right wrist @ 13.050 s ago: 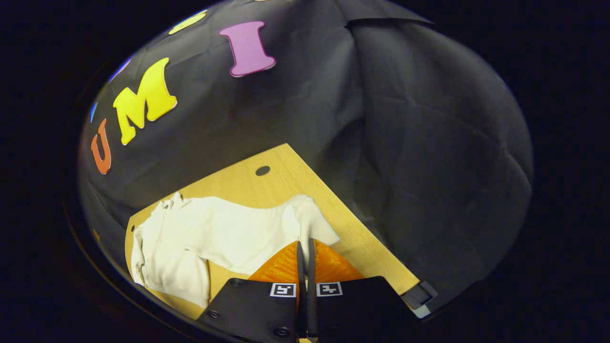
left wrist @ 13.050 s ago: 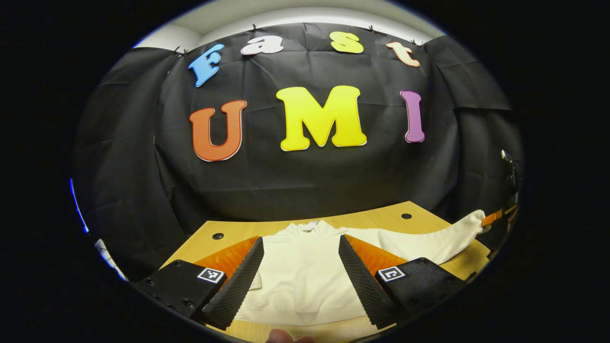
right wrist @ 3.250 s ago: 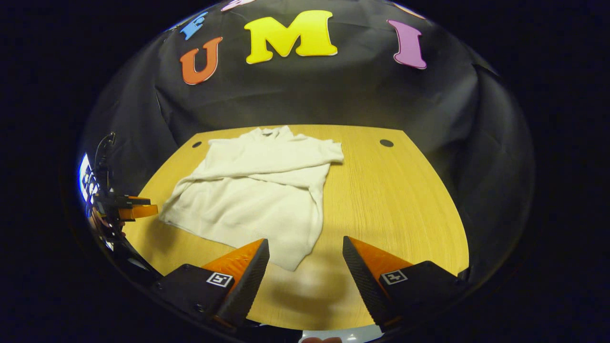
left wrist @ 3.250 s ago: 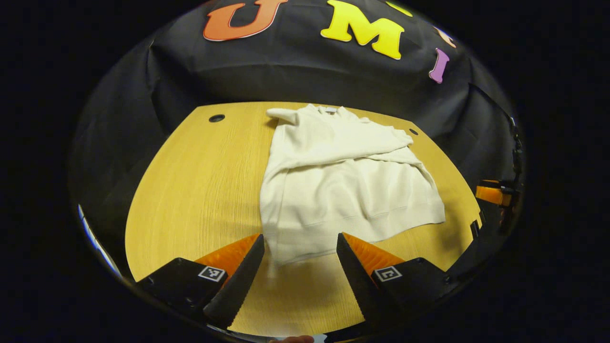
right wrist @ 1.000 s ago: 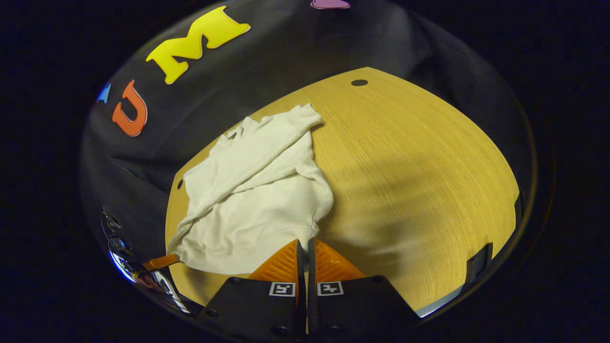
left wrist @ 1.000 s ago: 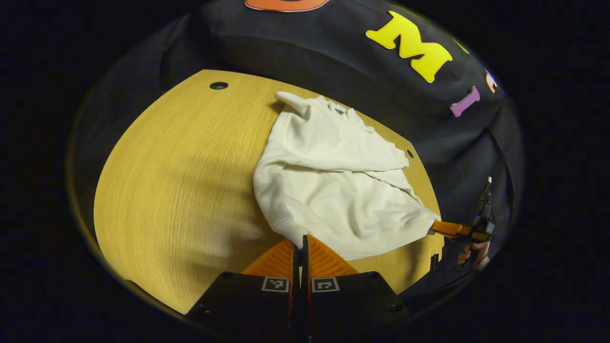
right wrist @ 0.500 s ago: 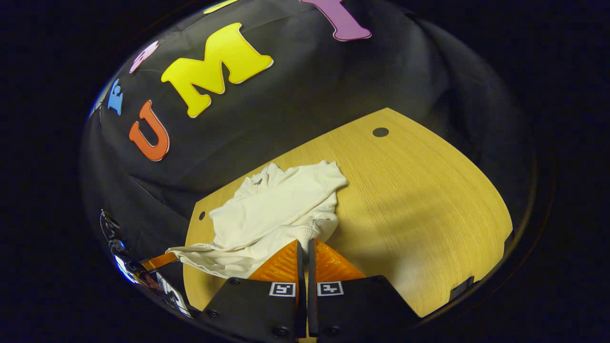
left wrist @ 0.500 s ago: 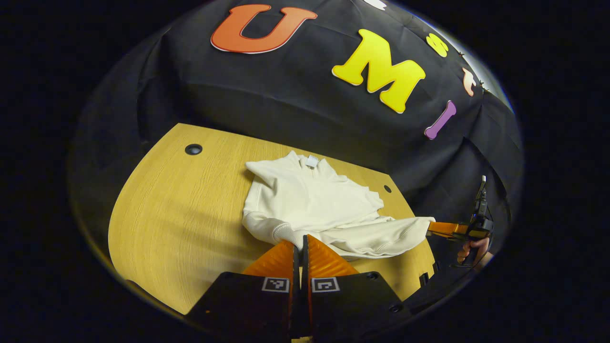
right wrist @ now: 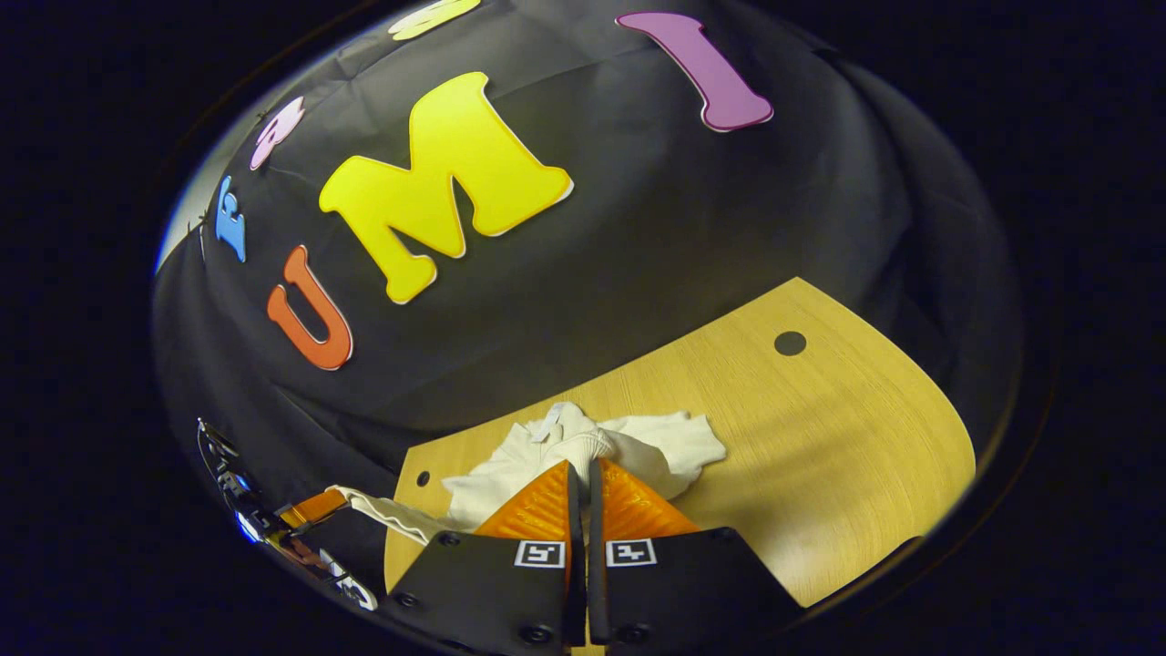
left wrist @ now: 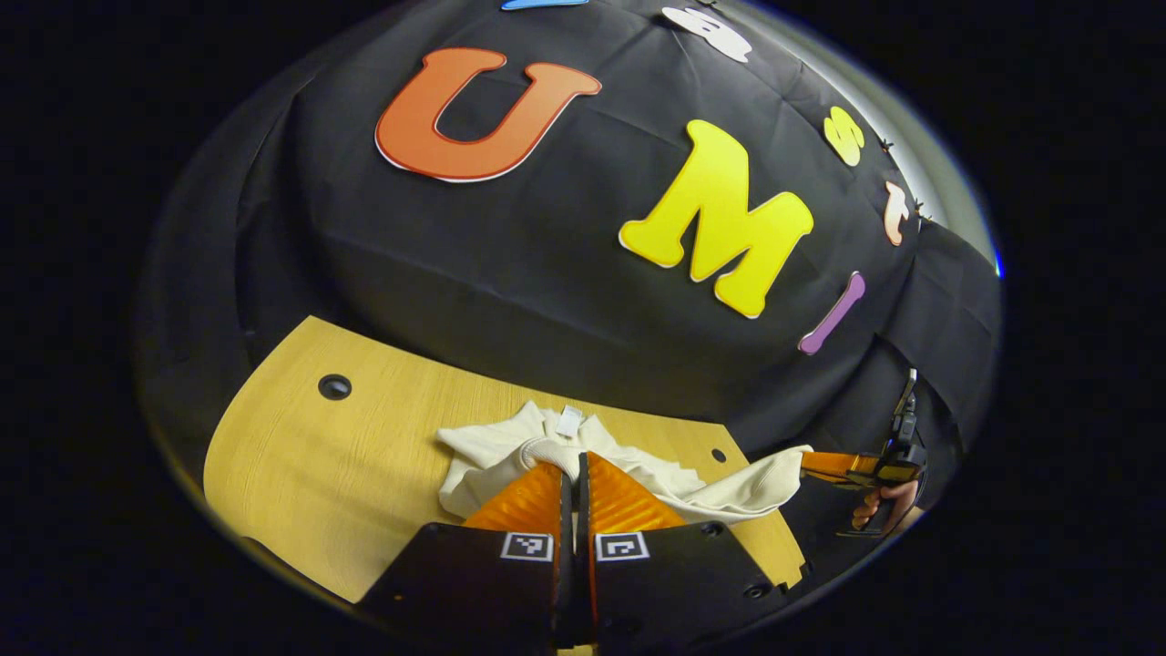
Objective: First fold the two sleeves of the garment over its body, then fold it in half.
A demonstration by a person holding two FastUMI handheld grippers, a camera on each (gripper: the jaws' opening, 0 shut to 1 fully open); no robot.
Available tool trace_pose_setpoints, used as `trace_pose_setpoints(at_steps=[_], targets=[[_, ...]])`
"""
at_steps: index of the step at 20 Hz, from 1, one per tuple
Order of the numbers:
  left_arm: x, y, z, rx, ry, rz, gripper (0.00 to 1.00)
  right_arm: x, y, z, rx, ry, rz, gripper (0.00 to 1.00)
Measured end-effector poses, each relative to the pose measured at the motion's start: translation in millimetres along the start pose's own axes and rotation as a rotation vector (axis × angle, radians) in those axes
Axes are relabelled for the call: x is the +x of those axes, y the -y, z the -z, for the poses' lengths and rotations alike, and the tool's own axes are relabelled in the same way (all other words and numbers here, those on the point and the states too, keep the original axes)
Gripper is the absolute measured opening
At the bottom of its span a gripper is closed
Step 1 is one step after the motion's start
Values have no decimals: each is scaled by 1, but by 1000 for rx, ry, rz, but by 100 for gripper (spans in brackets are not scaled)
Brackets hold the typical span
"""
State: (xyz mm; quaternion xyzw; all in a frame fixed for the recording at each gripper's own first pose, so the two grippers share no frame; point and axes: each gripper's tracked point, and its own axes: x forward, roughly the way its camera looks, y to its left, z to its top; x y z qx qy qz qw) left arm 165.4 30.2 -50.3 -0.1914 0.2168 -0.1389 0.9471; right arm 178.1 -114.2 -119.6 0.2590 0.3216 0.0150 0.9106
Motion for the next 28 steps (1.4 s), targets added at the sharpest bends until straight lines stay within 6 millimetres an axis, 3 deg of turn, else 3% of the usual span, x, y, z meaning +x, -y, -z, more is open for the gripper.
trace_pose_setpoints(at_steps=[5,7,9,13,17,23,25,28], targets=[[38,4,-61,29,84,15,3,35,-16,-51,31,55,-14,2],[59,1,-76,44,102,11,3,54,-14,-63,27,67,0,2],[82,-9,-78,56,111,-2,3,78,-8,-67,22,62,16,2],[135,-45,-58,44,81,-56,2,141,19,-47,30,0,71,2],[191,-79,-17,46,-11,-134,3,204,41,-20,29,-66,110,2],[249,-112,19,146,-61,-188,3,261,80,8,9,-96,171,0],[256,-127,32,191,-102,-226,3,270,85,16,38,-92,184,2],[256,-126,38,167,-96,-244,4,272,80,17,14,-64,187,3]])
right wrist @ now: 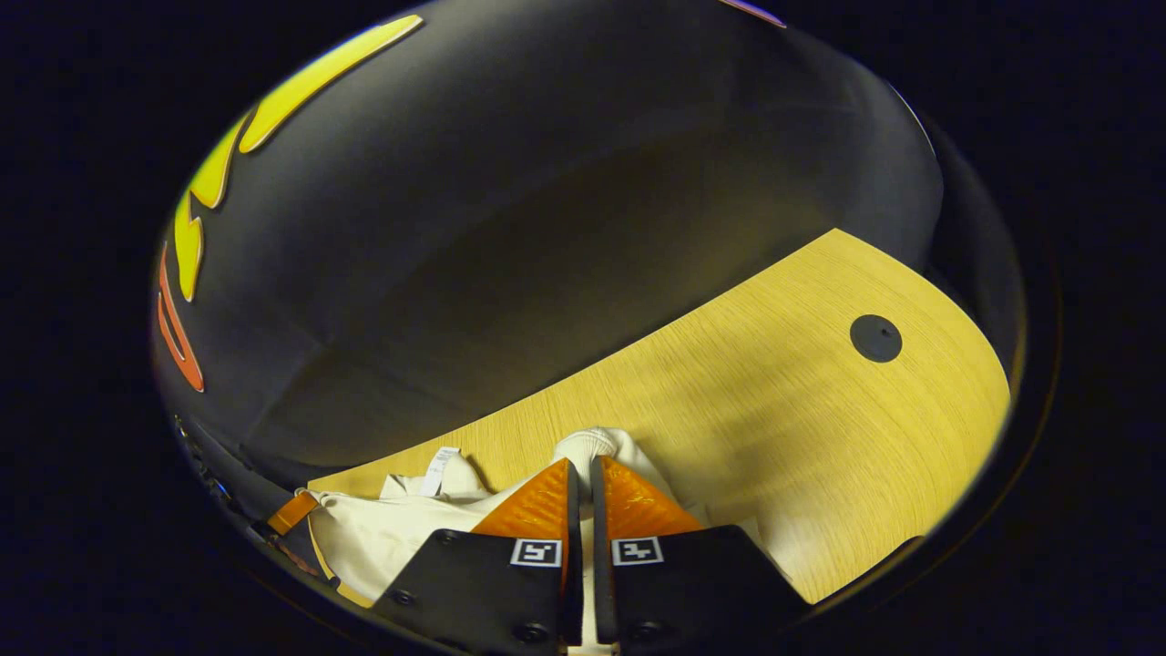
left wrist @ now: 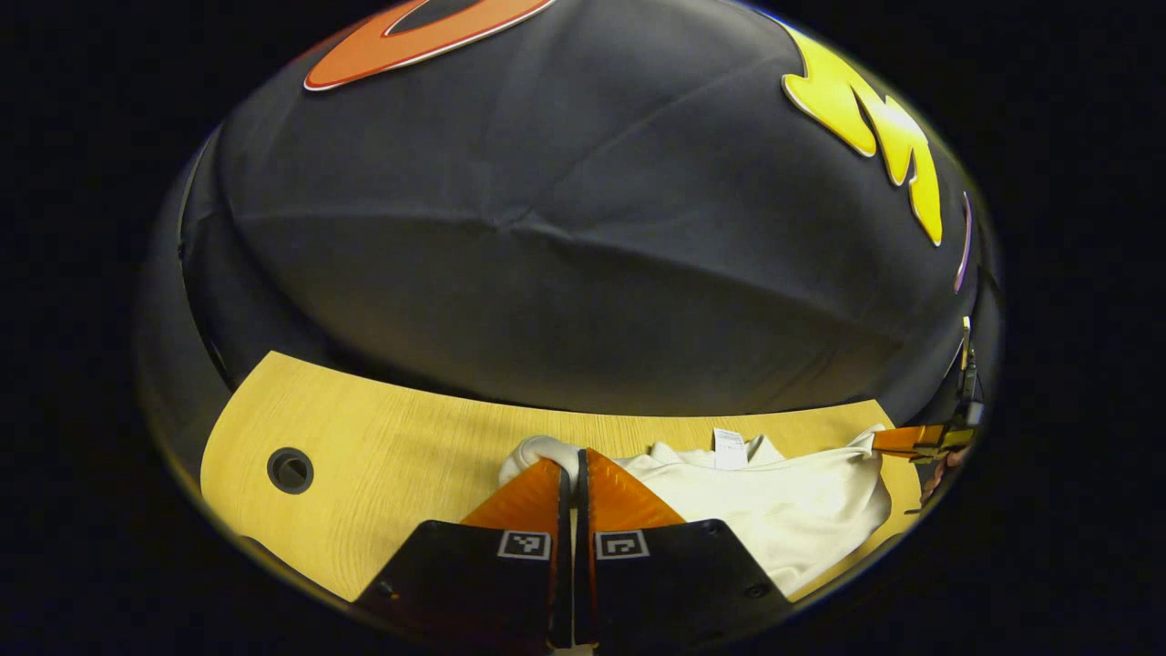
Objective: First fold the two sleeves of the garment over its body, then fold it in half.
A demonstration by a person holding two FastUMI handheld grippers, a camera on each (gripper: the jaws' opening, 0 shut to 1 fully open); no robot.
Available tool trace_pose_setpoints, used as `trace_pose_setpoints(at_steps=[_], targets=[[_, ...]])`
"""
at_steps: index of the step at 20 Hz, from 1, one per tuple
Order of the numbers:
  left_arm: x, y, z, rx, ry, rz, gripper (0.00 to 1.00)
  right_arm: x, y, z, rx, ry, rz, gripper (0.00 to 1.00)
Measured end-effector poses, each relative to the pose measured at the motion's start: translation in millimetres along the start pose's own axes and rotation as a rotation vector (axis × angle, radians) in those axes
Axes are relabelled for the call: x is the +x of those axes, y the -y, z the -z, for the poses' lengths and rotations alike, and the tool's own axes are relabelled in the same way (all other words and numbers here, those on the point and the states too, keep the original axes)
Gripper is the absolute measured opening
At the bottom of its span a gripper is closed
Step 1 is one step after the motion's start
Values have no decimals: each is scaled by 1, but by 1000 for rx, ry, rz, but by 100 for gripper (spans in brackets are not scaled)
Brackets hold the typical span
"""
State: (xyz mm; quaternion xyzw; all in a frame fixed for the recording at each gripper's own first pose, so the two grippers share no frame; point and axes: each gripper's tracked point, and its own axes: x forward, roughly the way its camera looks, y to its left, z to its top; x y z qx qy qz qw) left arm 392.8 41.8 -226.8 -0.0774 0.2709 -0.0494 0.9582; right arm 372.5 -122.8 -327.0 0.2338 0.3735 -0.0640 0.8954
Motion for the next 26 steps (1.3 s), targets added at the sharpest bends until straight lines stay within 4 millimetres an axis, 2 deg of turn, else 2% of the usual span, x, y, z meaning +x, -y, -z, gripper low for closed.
trace_pose_setpoints(at_steps=[1,2,3,4,5,6,7,8,9,10,11,12,13,14,16,19,22,24,26], targets=[[-5,0,-2,8,12,-12,0,-3,1,-5,-15,20,12,7],[-16,-4,-5,27,21,-22,10,-4,3,-8,-25,42,20,14],[-29,-7,-12,49,36,-28,33,-9,1,-16,-27,74,16,19],[-42,-13,-22,69,50,-33,55,-10,6,-23,-33,100,21,19],[-47,-18,-30,88,68,-46,78,-17,9,-29,-44,118,32,26],[-47,-17,-38,97,91,-59,83,-27,6,-32,-52,137,33,39],[-55,-16,-46,95,112,-69,90,-36,5,-34,-69,155,32,49],[-64,-11,-51,90,136,-75,96,-48,5,-33,-98,170,35,51],[-79,-8,-56,89,160,-80,100,-61,3,-33,-130,186,35,64],[-92,-5,-60,91,182,-89,100,-77,-2,-32,-157,209,35,75],[-110,0,-66,94,203,-95,100,-93,-10,-29,-185,229,29,79],[-129,6,-72,101,226,-106,100,-110,-19,-27,-217,249,20,75],[-150,11,-80,110,251,-124,99,-132,-30,-26,-250,271,7,84],[-172,17,-90,114,286,-141,99,-156,-43,-24,-283,298,-16,84],[-222,34,-108,114,355,-134,99,-212,-63,-28,-338,381,-38,91],[-296,62,-130,167,460,-148,98,-298,-92,-26,-382,473,-108,93],[-363,85,-135,200,537,-147,98,-375,-111,-23,-459,587,-139,94],[-400,104,-129,203,576,-132,98,-424,-124,-21,-452,667,-166,94],[-429,123,-117,211,608,-126,98,-457,-126,-9,-453,719,-160,92]])
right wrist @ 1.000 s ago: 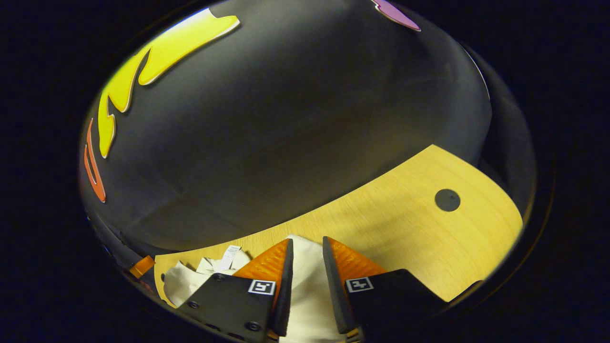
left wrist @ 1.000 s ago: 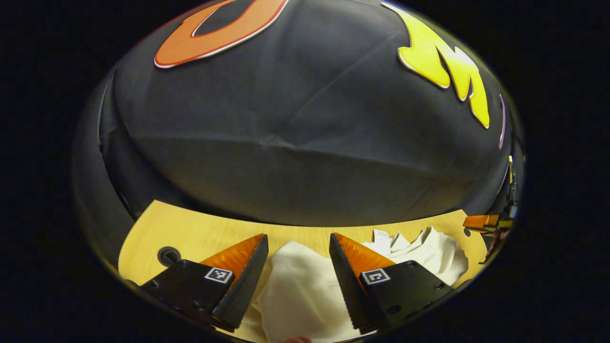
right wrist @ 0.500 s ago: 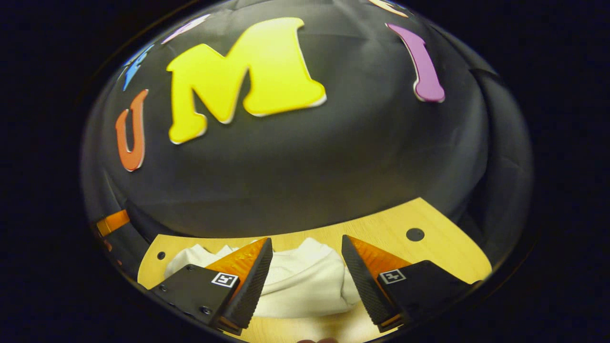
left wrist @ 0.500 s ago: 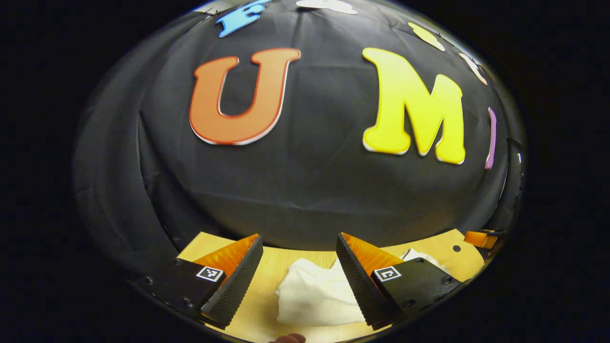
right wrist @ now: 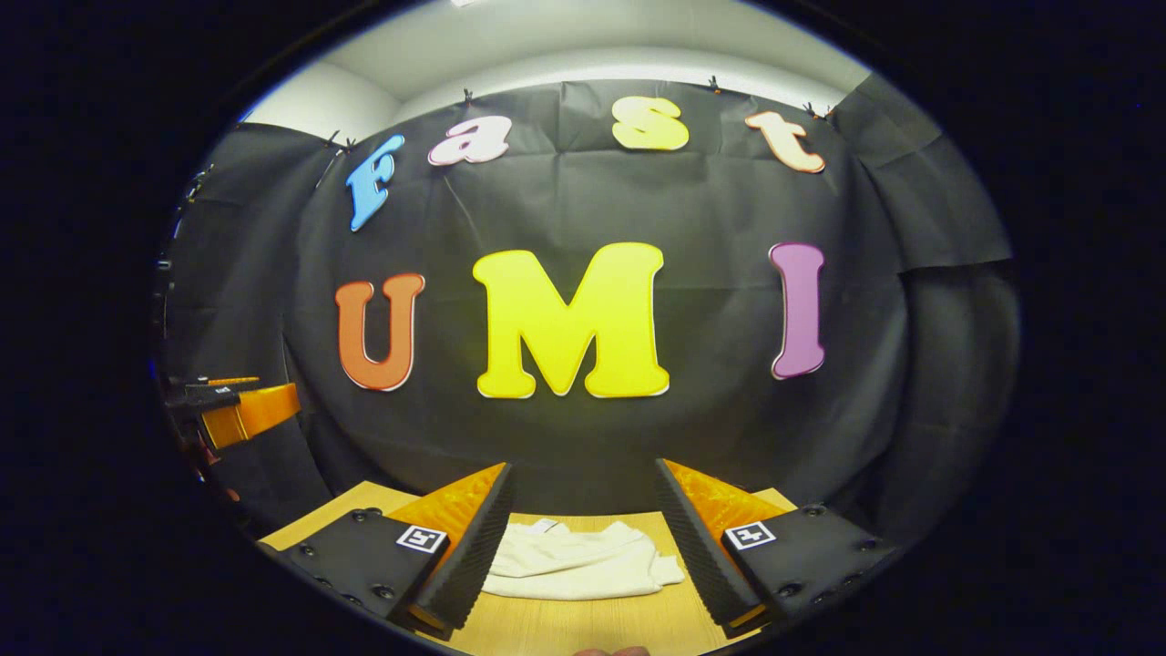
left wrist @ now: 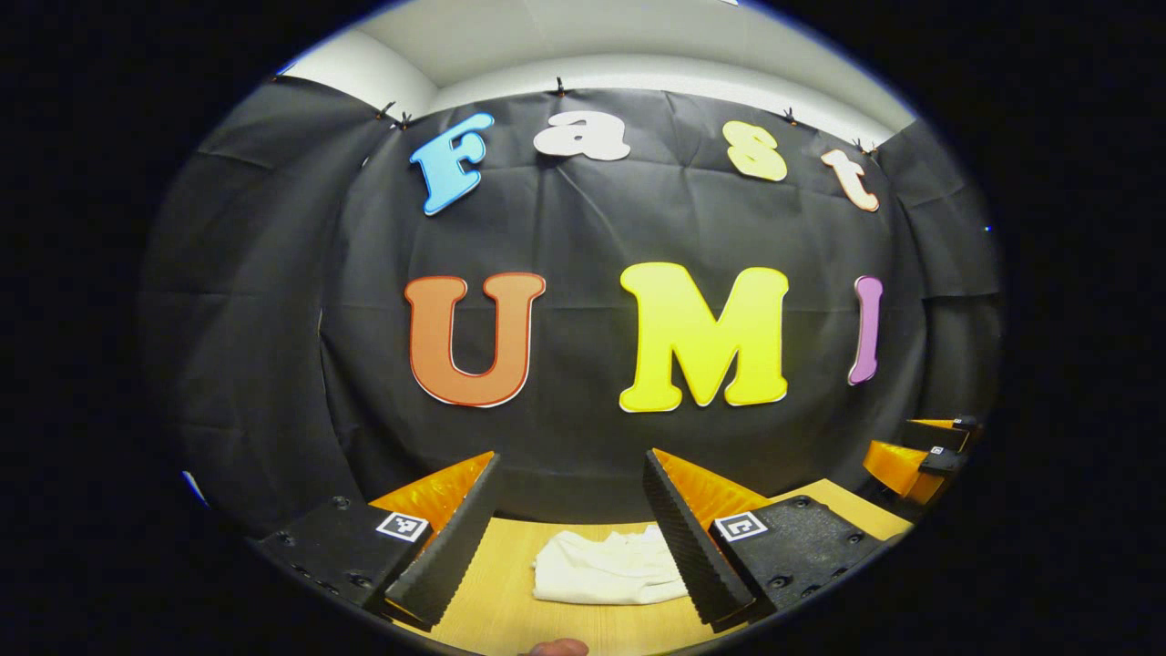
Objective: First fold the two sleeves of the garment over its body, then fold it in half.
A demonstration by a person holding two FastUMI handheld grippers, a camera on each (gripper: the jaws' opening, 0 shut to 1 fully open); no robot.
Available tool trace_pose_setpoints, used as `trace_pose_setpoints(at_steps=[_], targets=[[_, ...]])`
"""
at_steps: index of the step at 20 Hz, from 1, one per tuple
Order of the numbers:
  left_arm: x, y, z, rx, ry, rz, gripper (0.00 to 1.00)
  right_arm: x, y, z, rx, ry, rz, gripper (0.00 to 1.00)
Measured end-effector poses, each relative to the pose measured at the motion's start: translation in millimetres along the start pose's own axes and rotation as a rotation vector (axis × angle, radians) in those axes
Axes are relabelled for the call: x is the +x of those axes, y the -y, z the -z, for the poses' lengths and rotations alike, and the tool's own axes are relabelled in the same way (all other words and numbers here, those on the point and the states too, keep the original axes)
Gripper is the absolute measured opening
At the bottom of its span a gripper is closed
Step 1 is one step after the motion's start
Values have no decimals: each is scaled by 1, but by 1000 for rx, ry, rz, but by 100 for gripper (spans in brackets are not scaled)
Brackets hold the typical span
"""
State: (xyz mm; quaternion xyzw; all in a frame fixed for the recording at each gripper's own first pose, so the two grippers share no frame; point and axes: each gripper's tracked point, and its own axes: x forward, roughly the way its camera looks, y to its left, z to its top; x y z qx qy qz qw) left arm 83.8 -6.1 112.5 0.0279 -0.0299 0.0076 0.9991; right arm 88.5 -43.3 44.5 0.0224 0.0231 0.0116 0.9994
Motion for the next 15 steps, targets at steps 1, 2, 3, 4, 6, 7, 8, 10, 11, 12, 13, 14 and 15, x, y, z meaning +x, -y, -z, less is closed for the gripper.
trace_pose_setpoints(at_steps=[1,2,3,4,6,7,8,10,11,12,13,14,15], targets=[[-17,7,0,0,10,1,98,-17,-3,0,-3,8,2,96],[-40,14,10,-10,6,15,100,-31,-7,2,-2,15,-1,95],[-58,22,16,-15,1,38,98,-45,-9,5,-2,19,-6,93],[-74,31,21,-12,13,50,98,-58,-12,9,0,19,-12,93],[-94,45,30,6,21,74,98,-79,-16,22,-27,15,-24,95],[-100,51,35,13,22,87,98,-92,-17,30,-39,1,-27,95],[-105,56,38,12,14,97,98,-99,-19,38,-39,-19,-35,95],[-109,58,42,14,11,92,98,-103,-19,44,-22,-47,-46,95],[-110,57,41,16,14,81,98,-101,-18,43,-17,-47,-40,94],[-108,57,42,17,13,70,100,-99,-17,44,-15,-48,-32,95],[-108,57,44,15,7,64,98,-99,-17,44,-15,-46,-28,95],[-107,58,46,15,3,62,98,-101,-17,45,-15,-43,-27,95],[-107,58,47,18,0,57,98,-101,-16,45,-16,-41,-25,95]])
